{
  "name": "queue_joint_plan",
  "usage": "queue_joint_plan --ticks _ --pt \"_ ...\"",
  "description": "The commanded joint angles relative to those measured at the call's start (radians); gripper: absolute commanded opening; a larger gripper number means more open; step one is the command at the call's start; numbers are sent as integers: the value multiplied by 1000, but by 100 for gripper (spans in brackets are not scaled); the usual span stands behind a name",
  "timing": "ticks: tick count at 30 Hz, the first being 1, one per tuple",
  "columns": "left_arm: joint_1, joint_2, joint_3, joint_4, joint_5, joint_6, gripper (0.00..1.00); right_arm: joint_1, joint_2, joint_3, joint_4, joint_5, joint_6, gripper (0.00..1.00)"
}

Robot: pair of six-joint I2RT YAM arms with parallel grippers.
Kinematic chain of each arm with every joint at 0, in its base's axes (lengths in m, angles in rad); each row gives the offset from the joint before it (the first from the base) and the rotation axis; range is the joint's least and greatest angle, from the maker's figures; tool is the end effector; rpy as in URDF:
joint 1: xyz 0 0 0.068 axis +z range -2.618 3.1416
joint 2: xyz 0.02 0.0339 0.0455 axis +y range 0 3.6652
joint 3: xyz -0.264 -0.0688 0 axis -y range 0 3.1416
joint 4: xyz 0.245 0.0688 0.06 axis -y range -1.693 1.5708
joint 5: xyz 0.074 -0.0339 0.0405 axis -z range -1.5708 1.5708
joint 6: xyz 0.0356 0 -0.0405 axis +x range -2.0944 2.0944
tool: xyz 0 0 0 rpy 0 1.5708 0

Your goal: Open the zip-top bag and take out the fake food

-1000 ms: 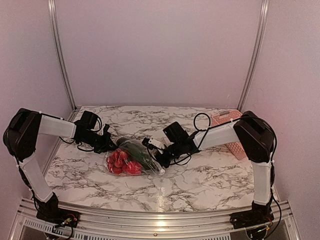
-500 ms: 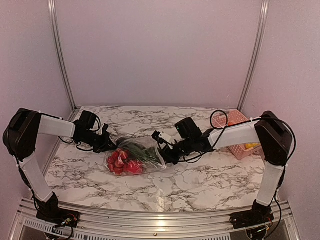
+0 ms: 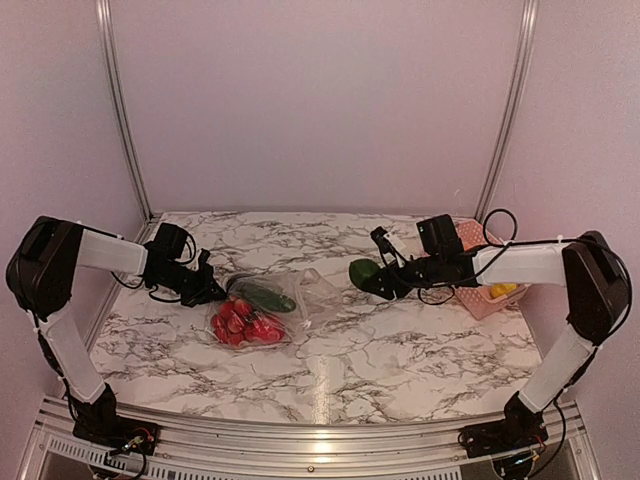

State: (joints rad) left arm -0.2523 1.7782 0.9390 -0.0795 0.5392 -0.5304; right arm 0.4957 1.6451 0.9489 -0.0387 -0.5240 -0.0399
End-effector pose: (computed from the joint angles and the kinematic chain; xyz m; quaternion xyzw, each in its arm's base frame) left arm 0.3306 -0.1041 0.1465 -0.0421 0.9161 -0.3510 0.1891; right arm 0.2940 0.1792 0.1954 -0.3350 0.8235 0.3192 0.3284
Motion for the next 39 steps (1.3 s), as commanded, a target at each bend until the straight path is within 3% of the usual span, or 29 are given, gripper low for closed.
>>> queue_joint_plan --ticks 1,12,17,23,29,31,33,36,39 --pt "10 35 -6 -38 -45 14 0 -105 -80 13 4 -12 35 36" --pt "10 50 18 -48 -32 18 0 -443 -32 174 -24 241 119 35" --pt "10 58 10 -39 -15 10 0 -526 23 172 -32 450 57 37" --pt "10 54 -1 -44 -16 21 0 -582 99 194 -44 598 20 39" --pt "10 48 -7 -41 -15 22 0 -594 113 196 -17 723 -17 65" --pt "10 45 -5 -46 -17 26 0 -594 105 198 -1 744 -27 76" --pt "10 44 -3 -48 -17 29 0 -594 94 205 9 760 -14 96" --pt "11 43 -2 -46 -15 32 0 -594 55 218 2 671 -9 99" --pt "10 37 -10 -37 -8 28 0 -594 10 227 -7 402 -18 99"
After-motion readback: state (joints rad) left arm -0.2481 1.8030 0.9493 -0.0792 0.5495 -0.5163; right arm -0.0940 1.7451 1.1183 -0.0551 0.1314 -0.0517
